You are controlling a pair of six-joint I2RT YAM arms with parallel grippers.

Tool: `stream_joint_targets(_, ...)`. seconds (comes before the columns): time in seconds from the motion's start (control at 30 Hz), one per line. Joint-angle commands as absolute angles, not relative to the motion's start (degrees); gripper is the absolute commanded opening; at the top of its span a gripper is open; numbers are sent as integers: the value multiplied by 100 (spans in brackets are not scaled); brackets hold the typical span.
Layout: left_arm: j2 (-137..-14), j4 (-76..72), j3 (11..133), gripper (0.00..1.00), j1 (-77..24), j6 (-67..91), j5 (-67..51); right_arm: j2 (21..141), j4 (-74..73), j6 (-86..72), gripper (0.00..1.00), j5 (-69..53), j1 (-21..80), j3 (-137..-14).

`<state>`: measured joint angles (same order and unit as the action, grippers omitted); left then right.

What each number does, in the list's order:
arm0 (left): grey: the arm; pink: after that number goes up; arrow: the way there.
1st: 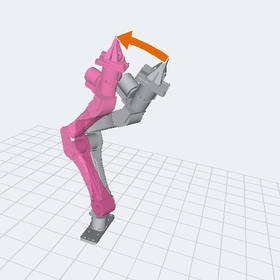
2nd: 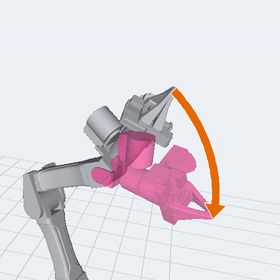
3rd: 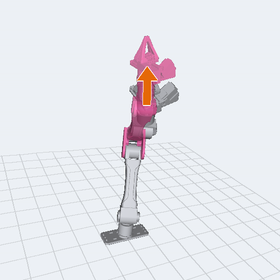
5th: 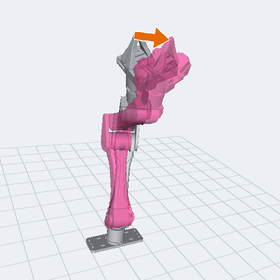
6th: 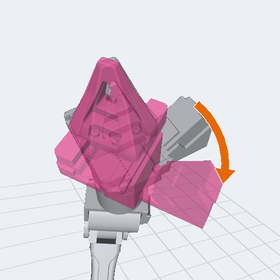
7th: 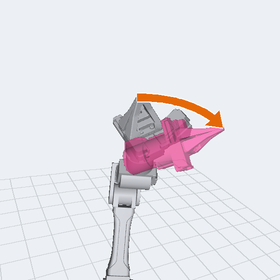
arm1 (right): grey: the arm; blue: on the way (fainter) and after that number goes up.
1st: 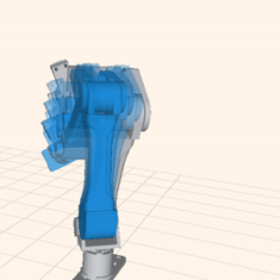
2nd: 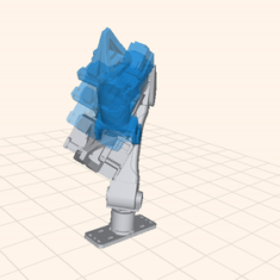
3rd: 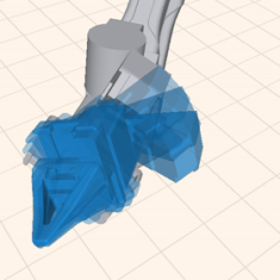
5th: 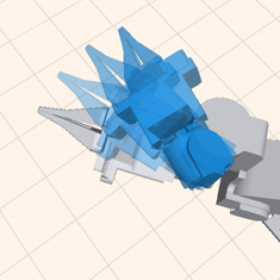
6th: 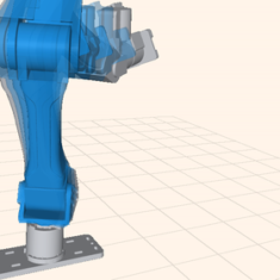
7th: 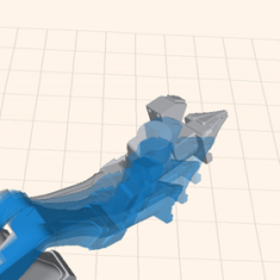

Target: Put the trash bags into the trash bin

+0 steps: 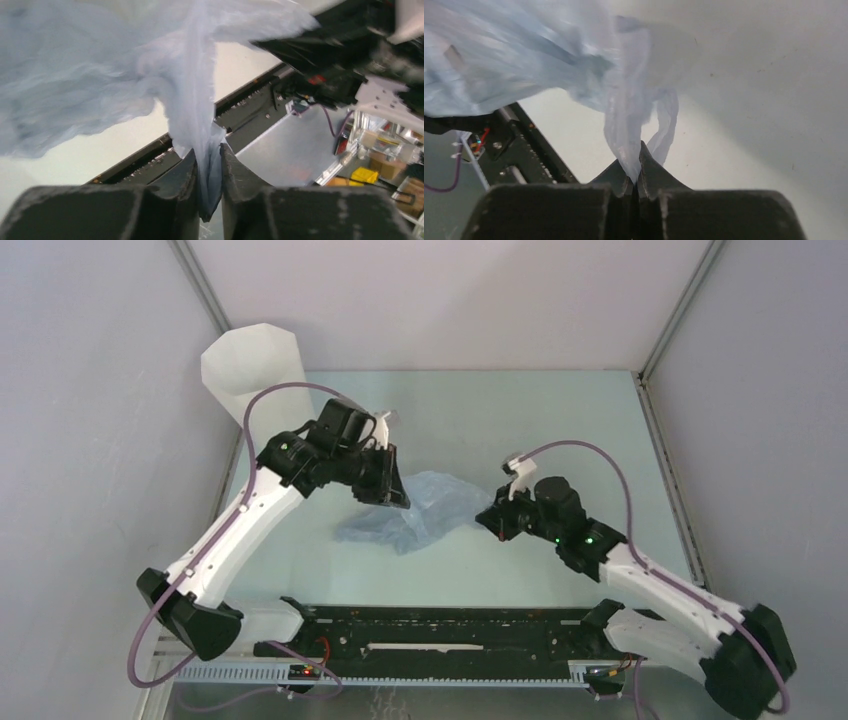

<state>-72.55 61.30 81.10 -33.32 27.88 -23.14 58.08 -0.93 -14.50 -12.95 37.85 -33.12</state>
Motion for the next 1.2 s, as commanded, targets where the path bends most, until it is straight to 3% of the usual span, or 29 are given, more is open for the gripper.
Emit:
stream_joint_targets(0.0, -7485, 6309, 8624, 38, -3280, 2716, -1378, 4822, -1174, -2256, 0, -1016, 3752, -3760)
stream_joint_targets(0.1, -7314, 6166, 8537, 77, -3349, 2928, -974, 4612, -1773, -2845, 0, -982, 3662, -4043)
stream_joint_targets(0.17, -7057, 5811, 8302, 90, -3474, 3121, -941, 4637, -2123, -3034, 0, -957, 3661, -4213)
stream_joint_targets(0.23, -6761, 5354, 7956, 95, -3632, 3375, -951, 4632, -2310, -3124, 0, -958, 3657, -4316)
stream_joint_targets(0.47, -5566, 3430, 6632, 100, -4581, 4422, -249, 4862, -3083, -3476, 0, -1093, 3422, -4867)
stream_joint_targets(0.63, -4894, 3549, 6161, 100, -5170, 4965, 1121, 4953, -3440, -3962, 0, -1043, 3374, -5148)
stream_joint_targets(0.8, -4963, 3630, 6219, 100, -6116, 4924, 2021, 5235, -3908, -4901, 0, -1019, 3126, -5501)
stream_joint_targets(1.17, -5465, 2568, 6135, 100, -7308, 3976, 2106, 5932, -5059, -8043, 0, -1015, 2695, -6887)
